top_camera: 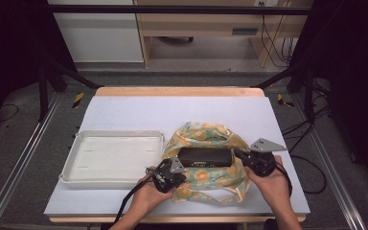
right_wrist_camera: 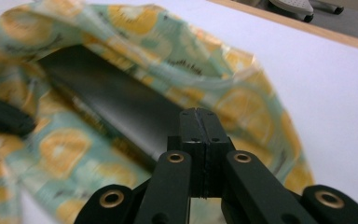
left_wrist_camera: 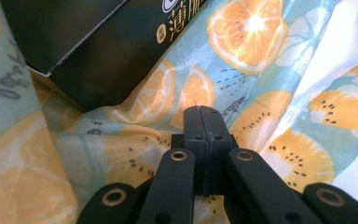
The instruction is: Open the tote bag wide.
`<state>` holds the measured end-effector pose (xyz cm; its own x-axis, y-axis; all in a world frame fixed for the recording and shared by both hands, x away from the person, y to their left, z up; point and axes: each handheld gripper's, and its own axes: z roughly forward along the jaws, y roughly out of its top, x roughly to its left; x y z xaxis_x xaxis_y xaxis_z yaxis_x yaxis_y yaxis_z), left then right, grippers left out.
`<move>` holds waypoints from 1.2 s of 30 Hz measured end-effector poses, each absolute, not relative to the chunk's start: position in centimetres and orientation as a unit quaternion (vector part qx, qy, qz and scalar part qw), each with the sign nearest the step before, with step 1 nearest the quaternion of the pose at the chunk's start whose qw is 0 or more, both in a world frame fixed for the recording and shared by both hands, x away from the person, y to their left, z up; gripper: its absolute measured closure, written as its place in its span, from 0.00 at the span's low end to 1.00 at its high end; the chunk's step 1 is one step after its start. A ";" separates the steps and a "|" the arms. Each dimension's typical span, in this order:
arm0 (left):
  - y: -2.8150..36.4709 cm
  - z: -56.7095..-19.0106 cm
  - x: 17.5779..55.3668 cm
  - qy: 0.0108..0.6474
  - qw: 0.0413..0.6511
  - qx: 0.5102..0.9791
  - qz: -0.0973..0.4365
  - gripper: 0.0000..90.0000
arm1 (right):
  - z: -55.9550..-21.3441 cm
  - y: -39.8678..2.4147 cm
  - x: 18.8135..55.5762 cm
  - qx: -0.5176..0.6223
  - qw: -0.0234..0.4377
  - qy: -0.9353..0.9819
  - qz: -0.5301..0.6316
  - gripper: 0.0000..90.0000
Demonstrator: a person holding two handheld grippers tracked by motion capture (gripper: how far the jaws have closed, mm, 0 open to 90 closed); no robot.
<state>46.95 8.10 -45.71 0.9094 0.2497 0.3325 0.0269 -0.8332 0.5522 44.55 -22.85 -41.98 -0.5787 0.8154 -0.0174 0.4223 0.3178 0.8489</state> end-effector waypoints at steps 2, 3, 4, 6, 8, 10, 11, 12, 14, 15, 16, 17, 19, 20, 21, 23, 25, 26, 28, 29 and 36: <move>8.1 -45.7 46.9 0.072 0.278 0.936 0.203 1.00 | -42.8 -23.0 43.7 0.401 0.226 0.783 0.419 1.00; 8.1 -45.7 46.9 0.073 0.278 0.936 0.202 1.00 | -43.4 -23.1 43.6 0.403 0.227 0.787 0.408 1.00; 8.1 -45.7 46.9 0.074 0.278 0.937 0.199 1.00 | -44.1 -23.2 43.5 0.408 0.222 0.791 0.397 1.00; 8.1 -45.7 47.0 0.072 0.278 0.936 0.202 1.00 | -45.2 -23.5 43.8 0.422 0.214 0.793 0.384 1.00; 8.1 -45.7 47.0 0.072 0.281 0.936 0.200 1.00 | -46.0 -23.5 44.0 0.424 0.200 0.802 0.370 1.00; 8.2 -45.8 47.0 0.074 0.285 0.935 0.197 1.00 | -46.7 -23.4 44.3 0.423 0.187 0.813 0.354 1.00; 8.2 -45.7 47.0 0.074 0.285 0.935 0.198 1.00 | -47.0 -23.3 44.4 0.424 0.182 0.816 0.348 1.00; 8.3 -45.6 47.0 0.072 0.286 0.935 0.199 1.00 | -47.3 -23.2 44.4 0.426 0.179 0.818 0.343 1.00; 8.4 -45.3 47.0 0.071 0.290 0.934 0.198 1.00 | -47.6 -23.2 44.4 0.424 0.176 0.821 0.339 1.00; 8.6 -45.1 47.0 0.073 0.296 0.932 0.197 1.00 | -47.5 -23.2 44.4 0.426 0.175 0.820 0.340 1.00; 8.7 -44.8 46.9 0.074 0.301 0.930 0.196 1.00 | -47.5 -23.1 44.4 0.426 0.175 0.820 0.341 1.00; 8.8 -44.4 46.8 0.075 0.307 0.928 0.195 1.00 | -47.5 -23.2 44.4 0.423 0.177 0.821 0.340 1.00; 9.1 -43.5 46.6 0.075 0.317 0.925 0.198 1.00 | -47.6 -23.1 44.4 0.424 0.178 0.820 0.339 1.00; 9.2 -43.1 46.4 0.078 0.326 0.922 0.197 1.00 | -47.7 -23.2 44.4 0.420 0.179 0.823 0.339 1.00; 9.4 -42.6 46.3 0.079 0.332 0.919 0.196 1.00 | -47.7 -23.1 44.4 0.424 0.178 0.821 0.338 1.00; 9.5 -41.8 45.8 0.100 0.353 0.916 0.163 1.00 | -47.8 -23.1 44.5 0.421 0.180 0.823 0.335 1.00; 9.7 -40.6 46.0 0.094 0.359 0.907 0.198 1.00 | -47.8 -23.0 44.4 0.421 0.182 0.823 0.336 1.00; 9.9 -39.9 46.3 0.088 0.363 0.904 0.209 1.00 | -47.8 -23.0 44.4 0.420 0.184 0.823 0.336 1.00; 9.9 -39.1 46.7 0.099 0.369 0.899 0.215 1.00 | -47.9 -23.0 44.4 0.421 0.185 0.822 0.335 1.00; 10.0 -38.8 47.0 0.104 0.369 0.897 0.220 1.00 | -47.9 -23.0 44.3 0.421 0.185 0.823 0.334 1.00; 10.0 -37.9 50.3 0.126 0.348 0.895 0.251 1.00 | -47.9 -22.9 44.2 0.419 0.189 0.823 0.333 1.00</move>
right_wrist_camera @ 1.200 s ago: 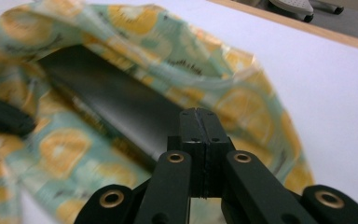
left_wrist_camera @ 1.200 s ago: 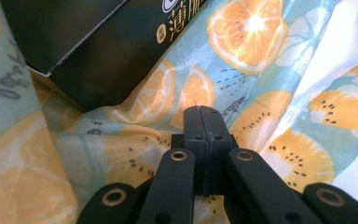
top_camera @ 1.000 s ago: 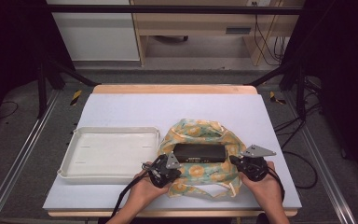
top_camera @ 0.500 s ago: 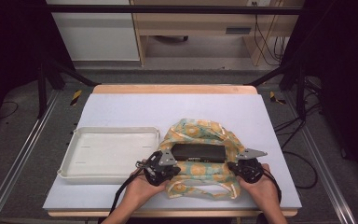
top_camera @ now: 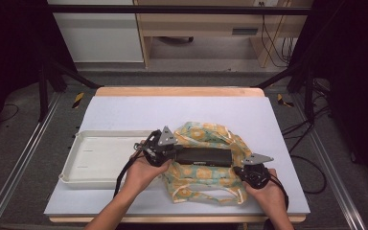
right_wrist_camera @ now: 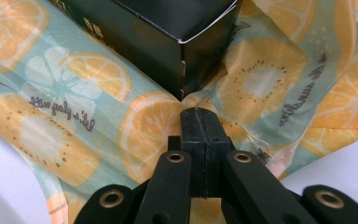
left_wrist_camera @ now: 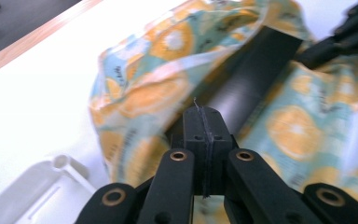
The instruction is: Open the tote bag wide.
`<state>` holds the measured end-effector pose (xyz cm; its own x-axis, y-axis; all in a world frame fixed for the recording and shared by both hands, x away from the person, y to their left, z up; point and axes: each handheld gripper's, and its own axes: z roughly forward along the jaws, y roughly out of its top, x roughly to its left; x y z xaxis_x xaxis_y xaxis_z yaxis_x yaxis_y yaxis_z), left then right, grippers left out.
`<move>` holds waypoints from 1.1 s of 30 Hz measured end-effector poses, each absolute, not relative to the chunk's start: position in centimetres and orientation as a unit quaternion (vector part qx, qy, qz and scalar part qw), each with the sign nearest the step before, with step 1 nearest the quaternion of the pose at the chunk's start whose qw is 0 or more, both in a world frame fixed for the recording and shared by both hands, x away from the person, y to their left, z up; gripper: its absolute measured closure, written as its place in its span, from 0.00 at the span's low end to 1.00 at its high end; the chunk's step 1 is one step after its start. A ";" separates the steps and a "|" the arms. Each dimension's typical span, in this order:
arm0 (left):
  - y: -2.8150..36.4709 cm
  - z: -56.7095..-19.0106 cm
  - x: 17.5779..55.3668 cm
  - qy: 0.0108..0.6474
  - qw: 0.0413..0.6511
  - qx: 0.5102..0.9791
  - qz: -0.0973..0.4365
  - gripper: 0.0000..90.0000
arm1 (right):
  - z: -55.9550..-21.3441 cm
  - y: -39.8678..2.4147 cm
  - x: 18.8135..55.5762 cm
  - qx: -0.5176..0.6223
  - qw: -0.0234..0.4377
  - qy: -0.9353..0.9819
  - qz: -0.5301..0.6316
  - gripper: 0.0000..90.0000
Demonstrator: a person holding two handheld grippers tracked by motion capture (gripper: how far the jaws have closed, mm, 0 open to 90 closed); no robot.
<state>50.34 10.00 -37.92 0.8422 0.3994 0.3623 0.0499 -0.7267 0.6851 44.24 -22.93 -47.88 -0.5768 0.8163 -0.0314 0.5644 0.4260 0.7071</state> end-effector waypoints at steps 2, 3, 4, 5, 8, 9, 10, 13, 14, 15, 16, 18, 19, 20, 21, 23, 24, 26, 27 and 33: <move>9.9 -38.2 51.3 0.125 0.335 0.898 0.255 1.00 | -47.9 -22.9 44.2 0.419 0.189 0.823 0.333 1.00; 9.9 -38.3 51.8 0.126 0.329 0.900 0.257 1.00 | -47.9 -22.9 44.2 0.419 0.189 0.823 0.334 1.00; 10.0 -38.4 52.2 0.126 0.323 0.901 0.259 1.00 | -47.9 -23.0 44.2 0.418 0.189 0.823 0.335 1.00; 10.1 -38.5 52.6 0.126 0.322 0.901 0.261 1.00 | -47.9 -23.0 44.2 0.418 0.189 0.824 0.333 1.00; 10.0 -39.0 53.4 0.136 0.302 0.905 0.268 1.00 | -47.9 -23.0 44.2 0.416 0.189 0.824 0.334 1.00; 10.1 -39.3 53.8 0.136 0.295 0.907 0.268 1.00 | -47.9 -23.0 44.2 0.416 0.189 0.824 0.335 1.00; 10.1 -39.5 54.2 0.136 0.288 0.909 0.268 1.00 | -47.9 -23.0 44.3 0.416 0.189 0.824 0.336 1.00; 10.2 -40.2 55.2 0.134 0.269 0.916 0.267 1.00 | -47.9 -23.1 44.3 0.416 0.187 0.824 0.336 1.00; 10.2 -40.4 55.4 0.135 0.264 0.917 0.266 1.00 | -48.0 -23.1 44.3 0.413 0.189 0.824 0.338 1.00; 10.2 -40.7 55.6 0.137 0.260 0.918 0.265 1.00 | -48.0 -23.1 44.3 0.413 0.190 0.824 0.337 1.00; 10.1 -40.8 55.8 0.139 0.259 0.919 0.261 1.00 | -48.0 -23.1 44.3 0.413 0.190 0.824 0.337 1.00; 10.0 -41.2 56.3 0.138 0.247 0.924 0.258 1.00 | -48.0 -23.1 44.3 0.413 0.189 0.824 0.338 1.00; 10.0 -41.3 56.6 0.132 0.243 0.926 0.259 1.00 | -48.0 -23.1 44.3 0.415 0.187 0.823 0.339 1.00; 10.1 -41.5 56.9 0.128 0.238 0.927 0.259 1.00 | -48.0 -23.1 44.3 0.414 0.186 0.824 0.340 1.00; 10.1 -41.6 57.1 0.124 0.232 0.930 0.257 1.00 | -48.0 -23.2 44.3 0.415 0.187 0.823 0.340 1.00; 10.2 -41.9 57.4 0.121 0.230 0.932 0.253 1.00 | -48.0 -23.2 44.3 0.417 0.186 0.822 0.341 1.00; 10.1 -41.9 57.4 0.122 0.231 0.932 0.253 1.00 | -48.0 -23.2 44.3 0.417 0.186 0.822 0.341 1.00; 10.1 -41.8 57.3 0.123 0.234 0.931 0.253 1.00 | -47.8 -23.2 44.2 0.416 0.187 0.822 0.341 1.00; 10.1 -41.8 57.3 0.122 0.235 0.930 0.254 1.00 | -47.6 -23.2 44.1 0.413 0.189 0.822 0.344 1.00; 10.2 -41.7 57.0 0.125 0.236 0.930 0.252 1.00 | -45.3 -23.1 43.2 0.400 0.207 0.811 0.373 1.00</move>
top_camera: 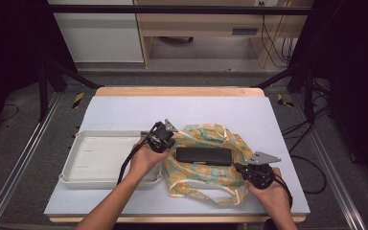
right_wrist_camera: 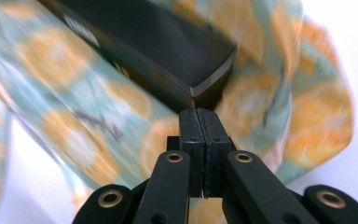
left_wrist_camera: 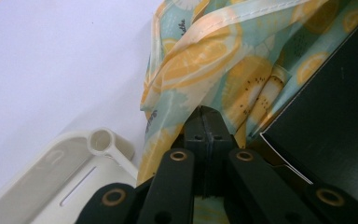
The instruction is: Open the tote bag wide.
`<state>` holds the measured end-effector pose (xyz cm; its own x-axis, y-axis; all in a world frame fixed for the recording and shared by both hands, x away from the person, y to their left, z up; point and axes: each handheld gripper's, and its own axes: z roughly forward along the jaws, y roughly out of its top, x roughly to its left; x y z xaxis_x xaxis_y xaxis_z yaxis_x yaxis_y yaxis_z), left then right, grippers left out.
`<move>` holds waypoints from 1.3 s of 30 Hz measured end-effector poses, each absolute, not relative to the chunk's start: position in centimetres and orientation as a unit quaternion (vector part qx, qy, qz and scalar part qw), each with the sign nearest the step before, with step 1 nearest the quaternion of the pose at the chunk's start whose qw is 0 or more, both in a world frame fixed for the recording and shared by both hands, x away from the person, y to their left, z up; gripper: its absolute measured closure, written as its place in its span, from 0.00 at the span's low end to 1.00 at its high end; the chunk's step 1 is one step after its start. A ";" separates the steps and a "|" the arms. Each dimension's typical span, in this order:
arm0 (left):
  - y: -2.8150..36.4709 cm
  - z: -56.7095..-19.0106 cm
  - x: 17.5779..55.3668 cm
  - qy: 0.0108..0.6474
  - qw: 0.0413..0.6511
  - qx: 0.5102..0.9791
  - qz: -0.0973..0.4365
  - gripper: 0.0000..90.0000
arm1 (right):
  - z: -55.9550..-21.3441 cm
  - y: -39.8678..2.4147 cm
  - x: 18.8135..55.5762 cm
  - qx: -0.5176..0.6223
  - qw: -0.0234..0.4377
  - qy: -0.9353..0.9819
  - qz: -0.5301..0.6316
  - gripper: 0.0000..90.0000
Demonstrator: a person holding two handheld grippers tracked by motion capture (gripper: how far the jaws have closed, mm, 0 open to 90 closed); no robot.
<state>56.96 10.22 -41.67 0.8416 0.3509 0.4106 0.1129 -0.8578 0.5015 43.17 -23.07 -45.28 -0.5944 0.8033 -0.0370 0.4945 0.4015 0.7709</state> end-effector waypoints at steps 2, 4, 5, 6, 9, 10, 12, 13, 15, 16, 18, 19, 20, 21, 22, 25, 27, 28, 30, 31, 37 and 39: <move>10.2 -41.6 56.9 0.121 0.236 0.930 0.253 1.00 | -44.2 -22.9 43.1 0.393 0.213 0.807 0.385 1.00; 10.2 -41.6 56.8 0.119 0.235 0.931 0.254 1.00 | -43.1 -22.6 43.4 0.382 0.224 0.804 0.396 1.00; 10.2 -41.6 56.7 0.121 0.237 0.930 0.253 1.00 | -42.4 -22.5 43.8 0.379 0.231 0.801 0.403 1.00; 10.2 -41.6 56.7 0.122 0.238 0.930 0.253 1.00 | -42.0 -22.4 44.1 0.377 0.236 0.799 0.404 1.00; 10.2 -41.7 56.7 0.122 0.240 0.930 0.251 1.00 | -41.1 -22.1 46.1 0.375 0.246 0.794 0.410 1.00; 10.2 -41.7 56.7 0.122 0.239 0.930 0.251 1.00 | -41.1 -22.0 46.8 0.374 0.244 0.795 0.410 1.00; 10.2 -41.7 56.7 0.120 0.240 0.930 0.250 1.00 | -41.3 -21.7 48.0 0.376 0.240 0.796 0.410 1.00; 10.2 -41.7 56.7 0.119 0.240 0.930 0.250 1.00 | -41.6 -21.6 48.8 0.376 0.238 0.798 0.406 1.00; 10.2 -41.7 56.7 0.117 0.241 0.931 0.248 1.00 | -42.5 -21.5 50.1 0.388 0.229 0.803 0.390 1.00; 10.2 -41.8 56.7 0.117 0.241 0.931 0.247 1.00 | -43.0 -21.6 50.8 0.394 0.223 0.806 0.382 1.00; 10.2 -41.9 56.7 0.118 0.240 0.932 0.245 1.00 | -44.0 -21.9 51.9 0.411 0.209 0.805 0.372 1.00; 10.2 -41.9 56.7 0.118 0.239 0.932 0.244 1.00 | -44.5 -22.2 52.4 0.421 0.201 0.803 0.371 1.00; 10.2 -42.0 56.8 0.117 0.239 0.933 0.241 1.00 | -44.9 -22.4 52.8 0.433 0.189 0.800 0.369 1.00; 10.2 -42.1 56.8 0.116 0.239 0.934 0.240 1.00 | -45.3 -22.5 53.1 0.438 0.182 0.801 0.365 1.00; 10.2 -42.2 56.9 0.114 0.235 0.935 0.239 1.00 | -45.7 -22.7 53.5 0.440 0.179 0.802 0.363 1.00; 10.1 -42.4 57.0 0.112 0.231 0.937 0.237 1.00 | -46.5 -23.1 53.9 0.451 0.167 0.801 0.357 1.00; 10.0 -42.6 57.0 0.111 0.227 0.938 0.236 1.00 | -46.9 -23.3 54.1 0.454 0.165 0.800 0.354 1.00; 10.0 -42.6 57.0 0.110 0.225 0.939 0.234 1.00 | -47.1 -23.4 54.1 0.455 0.164 0.801 0.353 1.00; 10.0 -42.7 57.0 0.106 0.222 0.941 0.234 1.00 | -46.8 -23.4 53.9 0.456 0.166 0.797 0.360 1.00; 10.0 -42.7 57.0 0.105 0.222 0.940 0.236 1.00 | -46.4 -23.4 53.6 0.453 0.173 0.795 0.366 1.00; 10.0 -42.7 56.7 0.109 0.219 0.940 0.237 1.00 | -43.3 -24.0 49.6 0.427 0.202 0.782 0.405 1.00; 10.0 -42.7 56.5 0.108 0.218 0.940 0.238 1.00 | -43.0 -24.1 47.8 0.417 0.209 0.783 0.411 1.00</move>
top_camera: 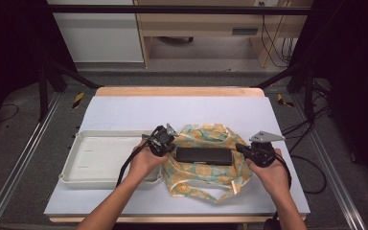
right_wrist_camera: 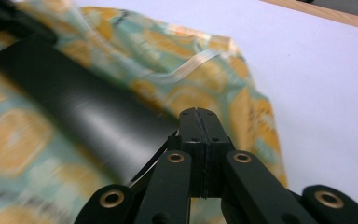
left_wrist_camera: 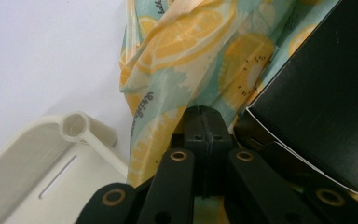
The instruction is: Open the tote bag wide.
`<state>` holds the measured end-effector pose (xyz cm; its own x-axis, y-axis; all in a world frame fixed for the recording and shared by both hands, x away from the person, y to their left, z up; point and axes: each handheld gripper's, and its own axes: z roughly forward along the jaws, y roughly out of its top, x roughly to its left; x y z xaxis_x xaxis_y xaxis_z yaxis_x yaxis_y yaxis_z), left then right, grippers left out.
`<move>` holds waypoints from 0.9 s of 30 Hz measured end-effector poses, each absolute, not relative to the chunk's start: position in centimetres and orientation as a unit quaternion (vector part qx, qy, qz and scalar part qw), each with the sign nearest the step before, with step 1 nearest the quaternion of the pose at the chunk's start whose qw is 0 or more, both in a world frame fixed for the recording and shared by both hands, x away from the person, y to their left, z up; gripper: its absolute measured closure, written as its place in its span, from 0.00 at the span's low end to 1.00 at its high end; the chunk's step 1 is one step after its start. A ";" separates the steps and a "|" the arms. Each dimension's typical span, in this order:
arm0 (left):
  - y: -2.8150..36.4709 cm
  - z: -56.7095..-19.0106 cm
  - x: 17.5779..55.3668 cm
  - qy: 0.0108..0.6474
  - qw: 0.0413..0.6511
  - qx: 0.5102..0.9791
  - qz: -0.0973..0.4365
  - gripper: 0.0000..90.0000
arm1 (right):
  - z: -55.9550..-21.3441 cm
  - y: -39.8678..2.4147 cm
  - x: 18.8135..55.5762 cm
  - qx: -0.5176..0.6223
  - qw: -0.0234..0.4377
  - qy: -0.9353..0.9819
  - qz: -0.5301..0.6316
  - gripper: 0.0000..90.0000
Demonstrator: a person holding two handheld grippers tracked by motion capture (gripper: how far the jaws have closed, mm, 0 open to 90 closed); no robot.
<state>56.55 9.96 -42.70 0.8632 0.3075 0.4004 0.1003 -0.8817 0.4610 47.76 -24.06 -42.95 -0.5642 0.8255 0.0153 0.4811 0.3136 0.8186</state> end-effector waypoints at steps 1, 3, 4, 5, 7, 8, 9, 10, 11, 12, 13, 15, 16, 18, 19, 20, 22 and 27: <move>9.9 -42.7 56.5 0.109 0.216 0.940 0.239 1.00 | -43.0 -24.1 47.1 0.414 0.211 0.783 0.413 1.00; 10.0 -42.7 56.4 0.110 0.218 0.940 0.239 1.00 | -43.1 -24.2 45.9 0.417 0.208 0.782 0.414 1.00; 10.0 -42.8 56.4 0.110 0.218 0.940 0.239 1.00 | -43.3 -24.2 45.4 0.416 0.205 0.784 0.413 1.00; 10.0 -42.8 56.4 0.111 0.218 0.940 0.238 1.00 | -43.6 -24.2 45.0 0.414 0.203 0.788 0.407 1.00; 10.1 -42.9 56.5 0.113 0.218 0.940 0.235 1.00 | -44.4 -24.1 44.7 0.411 0.202 0.800 0.388 1.00; 10.1 -42.9 56.5 0.113 0.219 0.941 0.232 1.00 | -44.9 -24.2 44.7 0.414 0.201 0.804 0.377 1.00; 10.1 -42.9 56.6 0.112 0.218 0.941 0.232 1.00 | -45.3 -24.3 44.8 0.419 0.197 0.804 0.374 1.00; 10.1 -42.9 56.6 0.112 0.219 0.941 0.232 1.00 | -45.8 -24.5 45.0 0.422 0.192 0.805 0.370 1.00; 10.1 -43.0 56.6 0.111 0.219 0.941 0.232 1.00 | -46.1 -24.6 45.1 0.424 0.189 0.807 0.364 1.00; 10.1 -43.0 56.6 0.110 0.219 0.941 0.233 1.00 | -46.4 -24.6 45.1 0.426 0.185 0.809 0.360 1.00; 10.1 -43.0 56.6 0.109 0.219 0.941 0.233 1.00 | -46.7 -24.7 45.2 0.425 0.182 0.812 0.356 1.00; 10.1 -43.0 56.6 0.111 0.221 0.941 0.233 1.00 | -47.2 -24.7 45.3 0.428 0.177 0.812 0.354 1.00; 10.1 -42.9 56.5 0.110 0.221 0.941 0.232 1.00 | -47.2 -24.7 45.4 0.427 0.178 0.812 0.355 1.00; 10.2 -42.7 56.4 0.109 0.229 0.938 0.237 1.00 | -46.7 -24.6 45.3 0.420 0.183 0.809 0.368 1.00; 10.3 -42.5 56.4 0.109 0.230 0.937 0.238 1.00 | -46.2 -24.6 45.2 0.418 0.185 0.807 0.374 1.00; 10.3 -42.4 56.3 0.110 0.235 0.936 0.239 1.00 | -45.7 -24.5 45.2 0.413 0.189 0.806 0.379 0.99; 10.5 -42.0 56.1 0.114 0.247 0.932 0.239 1.00 | -44.3 -24.3 45.1 0.402 0.196 0.804 0.392 0.97; 10.8 -40.9 55.5 0.109 0.279 0.925 0.233 0.94 | -41.6 -23.8 45.5 0.377 0.196 0.806 0.413 0.84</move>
